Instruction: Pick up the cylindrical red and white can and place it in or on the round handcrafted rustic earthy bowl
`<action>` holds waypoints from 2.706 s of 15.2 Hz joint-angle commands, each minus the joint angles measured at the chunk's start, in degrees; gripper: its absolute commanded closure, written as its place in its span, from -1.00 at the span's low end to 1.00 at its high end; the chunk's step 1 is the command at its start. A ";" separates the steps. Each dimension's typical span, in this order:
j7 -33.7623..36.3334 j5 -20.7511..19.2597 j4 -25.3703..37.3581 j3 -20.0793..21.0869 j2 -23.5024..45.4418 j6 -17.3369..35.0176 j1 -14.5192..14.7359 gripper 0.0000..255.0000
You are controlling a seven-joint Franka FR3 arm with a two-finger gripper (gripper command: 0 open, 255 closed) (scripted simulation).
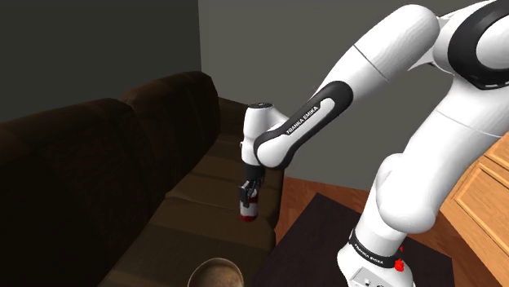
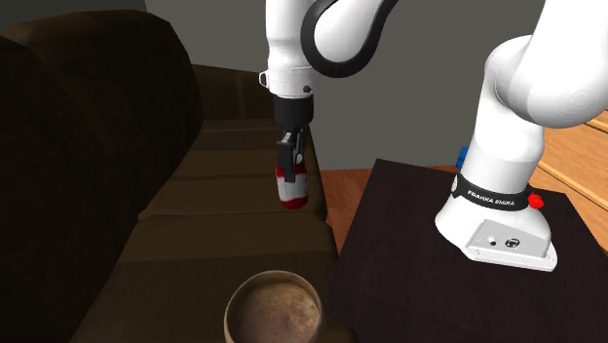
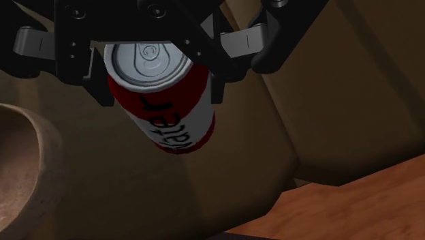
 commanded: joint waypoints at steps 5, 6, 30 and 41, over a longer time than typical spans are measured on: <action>-0.20 0.08 1.19 -0.36 -3.92 -5.13 -0.02 1.00; 1.34 0.56 1.16 0.72 -4.22 -5.32 0.85 1.00; 31.45 0.39 10.07 20.09 6.46 -2.10 11.38 1.00; 36.43 -6.74 8.68 19.98 15.42 7.31 10.84 1.00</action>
